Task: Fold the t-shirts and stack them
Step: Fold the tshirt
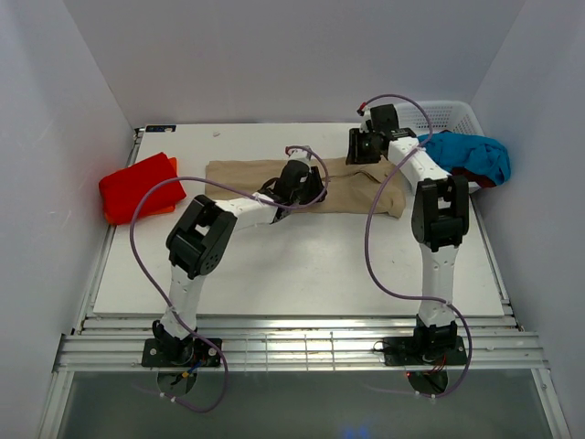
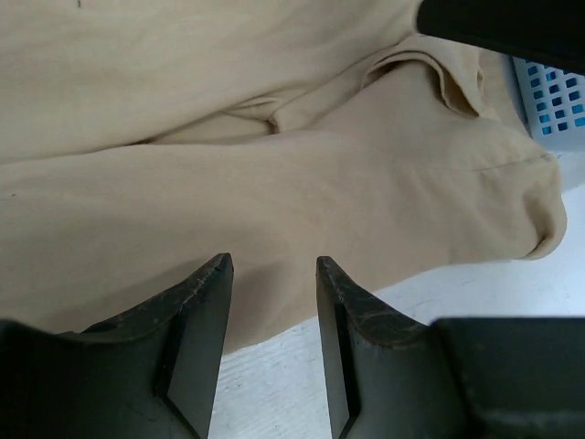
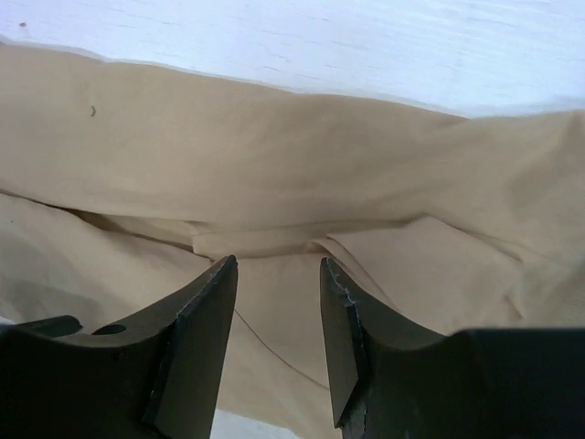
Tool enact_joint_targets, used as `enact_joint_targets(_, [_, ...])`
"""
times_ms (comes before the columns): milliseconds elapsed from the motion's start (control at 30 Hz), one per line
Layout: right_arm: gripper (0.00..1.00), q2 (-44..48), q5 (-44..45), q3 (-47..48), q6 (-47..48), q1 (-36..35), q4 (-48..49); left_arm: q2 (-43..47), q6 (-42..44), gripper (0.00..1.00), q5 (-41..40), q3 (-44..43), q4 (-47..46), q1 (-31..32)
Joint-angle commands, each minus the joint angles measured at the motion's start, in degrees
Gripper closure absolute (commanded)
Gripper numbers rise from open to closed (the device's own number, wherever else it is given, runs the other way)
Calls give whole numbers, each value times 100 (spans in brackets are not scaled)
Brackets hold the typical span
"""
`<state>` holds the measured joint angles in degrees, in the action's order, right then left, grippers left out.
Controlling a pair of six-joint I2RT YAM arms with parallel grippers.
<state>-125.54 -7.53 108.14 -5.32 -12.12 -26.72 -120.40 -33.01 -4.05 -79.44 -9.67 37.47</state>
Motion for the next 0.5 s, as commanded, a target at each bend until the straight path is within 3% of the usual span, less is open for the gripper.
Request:
enact_joint_targets(0, [52, -409, -723, 436, 136, -10, 115, -36, -73, 48, -34, -142, -96, -56])
enact_joint_targets(233, [53, -648, -1119, 164, 154, -159, 325, 60, -284, 49, -60, 534, -149, -12])
enact_joint_targets(467, [54, -428, -637, -591, 146, -291, 413, 166, -495, 50, -166, 1202, -281, 163])
